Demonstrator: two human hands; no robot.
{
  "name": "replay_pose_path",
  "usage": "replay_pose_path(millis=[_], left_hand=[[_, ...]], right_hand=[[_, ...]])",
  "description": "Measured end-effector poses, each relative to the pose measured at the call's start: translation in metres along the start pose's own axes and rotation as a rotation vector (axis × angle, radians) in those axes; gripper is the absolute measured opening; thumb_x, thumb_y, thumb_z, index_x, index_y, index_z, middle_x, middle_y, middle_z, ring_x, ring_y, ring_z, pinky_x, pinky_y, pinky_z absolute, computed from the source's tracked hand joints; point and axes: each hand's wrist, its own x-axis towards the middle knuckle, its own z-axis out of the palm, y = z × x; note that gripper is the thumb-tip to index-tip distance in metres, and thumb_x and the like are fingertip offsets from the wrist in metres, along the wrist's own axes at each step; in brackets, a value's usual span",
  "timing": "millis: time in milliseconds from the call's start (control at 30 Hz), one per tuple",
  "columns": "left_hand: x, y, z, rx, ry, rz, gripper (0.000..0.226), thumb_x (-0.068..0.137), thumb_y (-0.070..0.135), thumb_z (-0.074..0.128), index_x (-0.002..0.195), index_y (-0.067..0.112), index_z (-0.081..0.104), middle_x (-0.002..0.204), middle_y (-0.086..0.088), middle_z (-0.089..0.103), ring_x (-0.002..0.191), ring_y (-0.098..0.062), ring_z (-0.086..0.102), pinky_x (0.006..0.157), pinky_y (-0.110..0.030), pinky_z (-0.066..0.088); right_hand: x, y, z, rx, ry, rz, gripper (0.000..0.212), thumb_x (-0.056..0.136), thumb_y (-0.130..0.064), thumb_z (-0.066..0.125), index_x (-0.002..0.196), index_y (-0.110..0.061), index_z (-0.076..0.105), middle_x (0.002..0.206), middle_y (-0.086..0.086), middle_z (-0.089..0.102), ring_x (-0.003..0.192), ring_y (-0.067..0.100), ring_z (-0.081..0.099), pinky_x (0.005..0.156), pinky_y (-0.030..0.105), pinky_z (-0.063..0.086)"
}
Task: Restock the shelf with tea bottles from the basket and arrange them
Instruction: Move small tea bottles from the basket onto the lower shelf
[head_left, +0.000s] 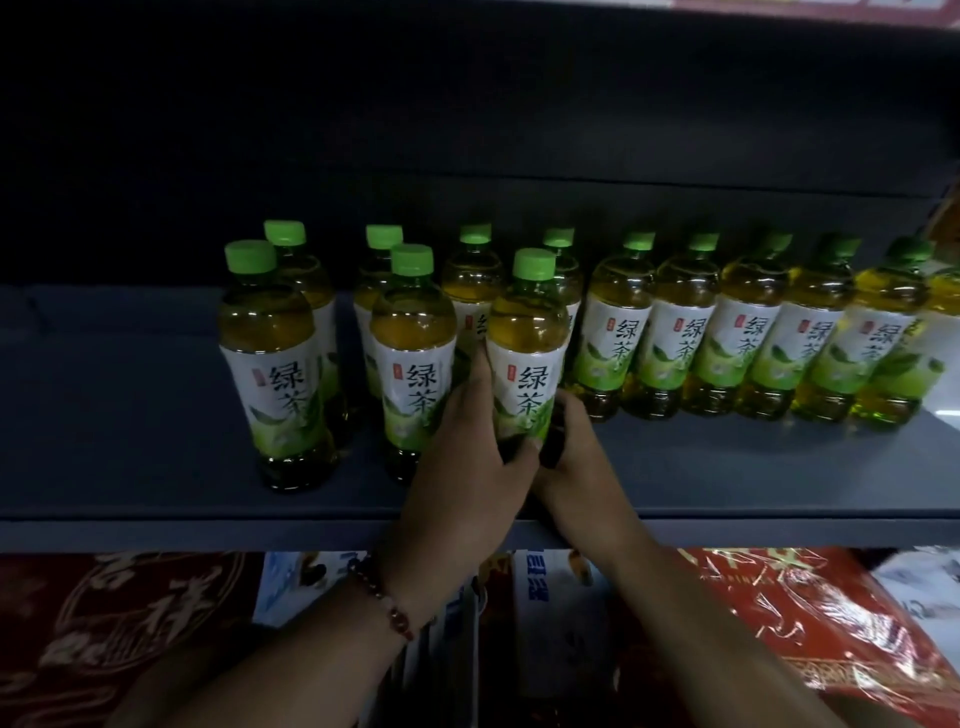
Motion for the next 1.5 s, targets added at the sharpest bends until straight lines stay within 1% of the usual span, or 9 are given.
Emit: replay_pose_path(millis=[100,200,333,433,567,700,833,1000,1500], left_hand=[[-0.004,0.0,0.002,0.056,-0.021,0.022,0.099,0.091,0.03,0.065,0.158,0.035,-0.008,0.163,0.011,0.016,0.149,-0.008,0.021,0.118,-0.038,0.034],[-0.008,-0.003,0.002,0.073,-0.044,0.023,0.1,0.093,0.037,0.06,0.154,0.039,-0.019,0.163,0.021,0.003,0.148,-0.012,0.029,0.113,-0.041,0.04],[-0.009,-0.006,-0.001,0.122,-0.048,0.015,0.098,0.095,0.04,0.058,0.153,0.039,-0.021,0.162,0.024,0.002,0.145,-0.014,0.034,0.111,-0.041,0.043],[-0.011,-0.002,-0.004,0.158,-0.047,0.016,0.095,0.096,0.041,0.057,0.156,0.034,-0.017,0.162,0.018,0.009,0.145,-0.01,0.03,0.11,-0.03,0.04],[-0.02,0.01,-0.014,0.275,-0.047,0.056,0.087,0.097,0.043,0.054,0.158,0.033,-0.006,0.16,0.015,0.017,0.142,-0.005,0.026,0.098,-0.019,0.035],[-0.031,0.036,-0.02,0.446,-0.122,0.098,0.074,0.1,0.05,0.042,0.158,0.036,-0.002,0.165,0.013,0.005,0.15,-0.011,0.012,0.115,-0.031,0.027],[-0.04,0.059,0.003,0.526,-0.246,0.187,0.072,0.101,0.052,0.039,0.159,0.032,0.001,0.166,0.007,0.003,0.151,-0.017,0.006,0.12,-0.033,0.015],[-0.057,0.082,0.058,0.584,-0.439,0.294,0.073,0.101,0.051,0.041,0.159,0.031,0.002,0.168,-0.001,-0.002,0.153,-0.024,0.001,0.122,-0.041,0.009],[-0.184,0.221,0.254,0.493,-0.841,0.761,0.069,0.099,0.052,0.047,0.157,0.027,0.017,0.163,-0.009,0.018,0.15,-0.029,0.019,0.119,-0.043,0.022]], right_hand=[[0.002,-0.001,0.004,-0.024,0.003,-0.053,0.06,0.09,0.005,0.063,0.13,-0.032,0.039,0.126,-0.019,0.054,0.112,-0.017,0.053,0.089,0.005,0.043],[0.004,-0.004,0.008,-0.017,0.006,-0.092,0.051,0.094,0.001,0.059,0.129,-0.031,0.041,0.125,-0.024,0.053,0.111,-0.018,0.053,0.089,0.002,0.041],[0.005,-0.006,0.011,-0.048,0.01,-0.102,0.05,0.094,0.0,0.059,0.13,-0.03,0.042,0.123,-0.025,0.055,0.11,-0.017,0.054,0.087,0.002,0.041],[0.004,-0.009,0.007,-0.127,0.015,-0.08,0.051,0.094,-0.005,0.06,0.126,-0.04,0.042,0.119,-0.029,0.054,0.105,-0.022,0.053,0.084,0.0,0.04],[-0.002,-0.015,-0.004,-0.347,-0.041,-0.048,0.068,0.09,-0.018,0.066,0.148,-0.034,0.034,0.143,-0.015,0.051,0.127,0.001,0.05,0.105,0.025,0.044],[-0.028,-0.023,-0.034,-0.639,-0.097,-0.016,0.073,0.096,-0.036,0.058,0.156,-0.025,0.019,0.157,-0.005,0.034,0.141,0.012,0.034,0.103,0.014,0.026],[-0.061,-0.03,-0.078,-0.891,-0.109,-0.001,0.073,0.095,-0.038,0.06,0.155,-0.019,0.024,0.158,0.003,0.032,0.144,0.021,0.03,0.112,0.024,0.025],[-0.117,-0.034,-0.136,-1.112,-0.128,0.16,0.077,0.098,-0.047,0.05,0.157,-0.022,0.009,0.165,0.0,0.013,0.152,0.023,0.008,0.12,0.029,0.005],[-0.349,0.007,-0.301,-1.194,0.216,0.77,0.079,0.096,-0.053,0.05,0.158,-0.022,0.011,0.163,0.008,0.016,0.151,0.034,0.01,0.122,0.044,0.011]])
